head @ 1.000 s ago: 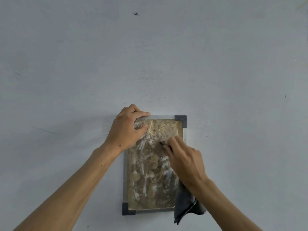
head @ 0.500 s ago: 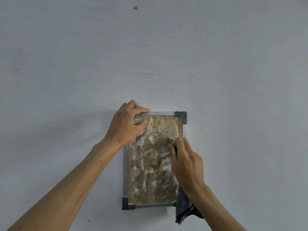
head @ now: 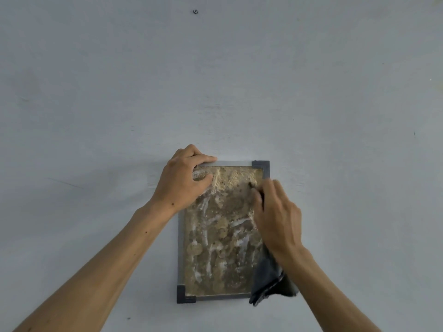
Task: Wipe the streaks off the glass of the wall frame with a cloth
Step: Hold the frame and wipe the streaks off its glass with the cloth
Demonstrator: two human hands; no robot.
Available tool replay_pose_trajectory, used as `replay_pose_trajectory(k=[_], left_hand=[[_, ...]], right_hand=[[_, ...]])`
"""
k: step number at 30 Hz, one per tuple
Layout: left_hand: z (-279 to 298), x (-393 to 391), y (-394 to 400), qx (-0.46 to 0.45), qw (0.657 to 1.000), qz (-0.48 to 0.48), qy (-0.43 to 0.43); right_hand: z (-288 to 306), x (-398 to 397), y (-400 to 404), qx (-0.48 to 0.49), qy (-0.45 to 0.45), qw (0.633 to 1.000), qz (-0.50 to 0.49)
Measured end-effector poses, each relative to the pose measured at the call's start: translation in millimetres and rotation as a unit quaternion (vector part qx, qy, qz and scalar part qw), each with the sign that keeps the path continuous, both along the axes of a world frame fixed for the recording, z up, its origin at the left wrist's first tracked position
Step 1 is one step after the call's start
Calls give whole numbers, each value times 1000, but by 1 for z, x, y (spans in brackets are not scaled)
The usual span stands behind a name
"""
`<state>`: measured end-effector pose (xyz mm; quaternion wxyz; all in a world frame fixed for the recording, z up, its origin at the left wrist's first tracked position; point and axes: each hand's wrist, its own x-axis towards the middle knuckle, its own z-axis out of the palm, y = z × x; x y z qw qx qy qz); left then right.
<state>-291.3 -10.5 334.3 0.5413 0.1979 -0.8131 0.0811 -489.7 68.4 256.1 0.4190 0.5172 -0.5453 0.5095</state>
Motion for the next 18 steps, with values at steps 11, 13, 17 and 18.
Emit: replay_pose_trajectory(k=[11, 13, 17, 18], left_hand=[[0, -1, -2, 2, 1000, 3, 2], [1, -1, -1, 2, 1000, 0, 0], [1, 1, -1, 5, 1000, -2, -6], [0, 1, -1, 5, 1000, -1, -6]], right_hand=[[2, -12, 4, 66, 158, 985, 4], [30, -16, 4, 21, 114, 993, -13], [22, -17, 7, 39, 108, 992, -54], [10, -17, 8, 48, 110, 992, -49]])
